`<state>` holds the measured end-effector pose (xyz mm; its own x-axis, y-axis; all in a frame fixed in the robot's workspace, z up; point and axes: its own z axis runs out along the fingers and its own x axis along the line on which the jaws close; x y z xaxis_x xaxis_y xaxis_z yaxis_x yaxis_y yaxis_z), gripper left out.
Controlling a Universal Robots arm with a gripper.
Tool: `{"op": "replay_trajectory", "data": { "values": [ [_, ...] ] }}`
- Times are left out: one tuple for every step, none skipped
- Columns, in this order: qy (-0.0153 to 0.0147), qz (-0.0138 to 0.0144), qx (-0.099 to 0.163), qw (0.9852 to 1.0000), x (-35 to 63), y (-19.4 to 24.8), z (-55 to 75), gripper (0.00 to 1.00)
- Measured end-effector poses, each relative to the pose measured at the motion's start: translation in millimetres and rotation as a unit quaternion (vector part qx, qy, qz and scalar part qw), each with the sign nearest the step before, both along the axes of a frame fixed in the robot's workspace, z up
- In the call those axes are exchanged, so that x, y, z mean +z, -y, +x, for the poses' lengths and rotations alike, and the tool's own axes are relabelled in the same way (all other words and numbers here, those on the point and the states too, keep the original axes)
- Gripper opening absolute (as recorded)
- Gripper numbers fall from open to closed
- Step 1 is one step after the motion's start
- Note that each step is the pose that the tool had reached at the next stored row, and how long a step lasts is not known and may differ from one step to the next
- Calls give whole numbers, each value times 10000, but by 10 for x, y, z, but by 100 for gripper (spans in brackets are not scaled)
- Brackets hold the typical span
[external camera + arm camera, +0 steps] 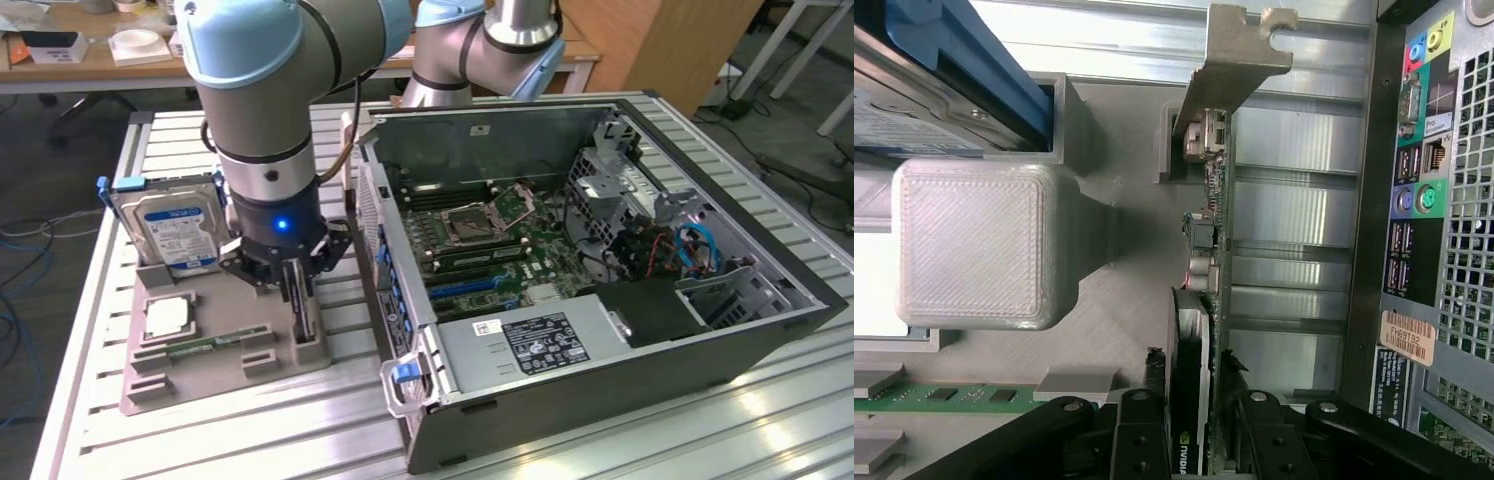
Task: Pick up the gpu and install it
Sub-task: 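Pick up the gpu and move the gpu toward the slot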
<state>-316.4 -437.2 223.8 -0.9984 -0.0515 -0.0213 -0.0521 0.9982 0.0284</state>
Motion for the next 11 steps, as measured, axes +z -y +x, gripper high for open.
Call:
{"op": "replay_trajectory", "data": {
  "values": [
    [0, 0, 0, 10000, 0, 0, 0, 34],
    [0, 0, 0, 10000, 0, 0, 0, 34],
    [0, 0, 0, 10000, 0, 0, 0, 34],
    [0, 0, 0, 10000, 0, 0, 0, 34],
    [0, 0, 0, 10000, 0, 0, 0, 34],
    [0, 0, 2, 10000, 0, 0, 0, 34],
    [0, 0, 8, 10000, 0, 0, 0, 34],
    [0, 0, 24, 10000, 0, 0, 0, 34],
    [0, 1, 51, 10000, 0, 0, 0, 34],
    [0, 0, 80, 10000, 0, 1, -1, 34],
    [0, 0, 114, 9999, 0, 2, 0, 34]
  ]
}}
